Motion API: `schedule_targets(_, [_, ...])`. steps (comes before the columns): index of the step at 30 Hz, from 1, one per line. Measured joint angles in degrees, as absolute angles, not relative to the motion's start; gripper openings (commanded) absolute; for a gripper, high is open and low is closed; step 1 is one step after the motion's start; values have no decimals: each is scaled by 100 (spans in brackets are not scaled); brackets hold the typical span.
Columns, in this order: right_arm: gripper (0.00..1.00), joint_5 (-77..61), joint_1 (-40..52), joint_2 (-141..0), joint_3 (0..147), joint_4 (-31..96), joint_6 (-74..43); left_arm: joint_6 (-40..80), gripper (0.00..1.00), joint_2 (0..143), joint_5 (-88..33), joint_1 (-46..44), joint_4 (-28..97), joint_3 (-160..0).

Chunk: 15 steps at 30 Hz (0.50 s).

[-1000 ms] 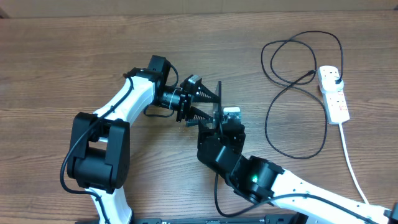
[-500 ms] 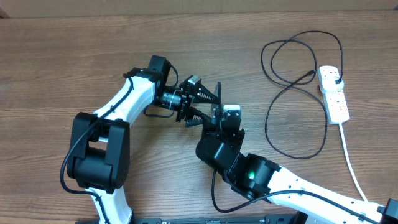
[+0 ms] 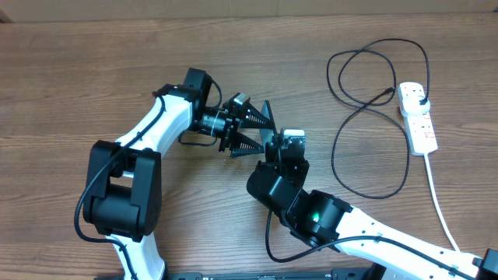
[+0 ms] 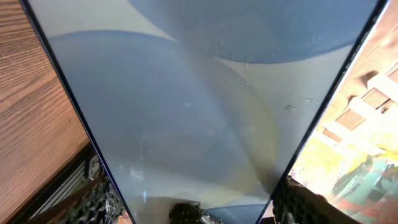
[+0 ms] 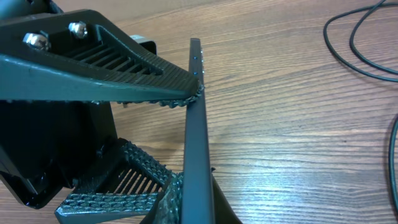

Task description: Plug charger to phone and switch on socket

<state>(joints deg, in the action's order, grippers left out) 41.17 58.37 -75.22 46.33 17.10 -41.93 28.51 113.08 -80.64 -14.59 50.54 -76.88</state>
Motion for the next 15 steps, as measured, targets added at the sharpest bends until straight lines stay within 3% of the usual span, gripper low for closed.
schedule_targets(9, [4,4032,5822,-7522,4633,1719,-4176,2875,93,11308,-8007,-1459,5083,-7688])
schedule_targets(10, [4,3999,5822,-7522,4633,1732,-4154,2875,100,11308,-7990,-1461,5092,-7688])
schedule_targets(15, [4,3815,5778,-7363,4633,1931,-4104,2880,100,11308,-7992,-1391,4934,-7693])
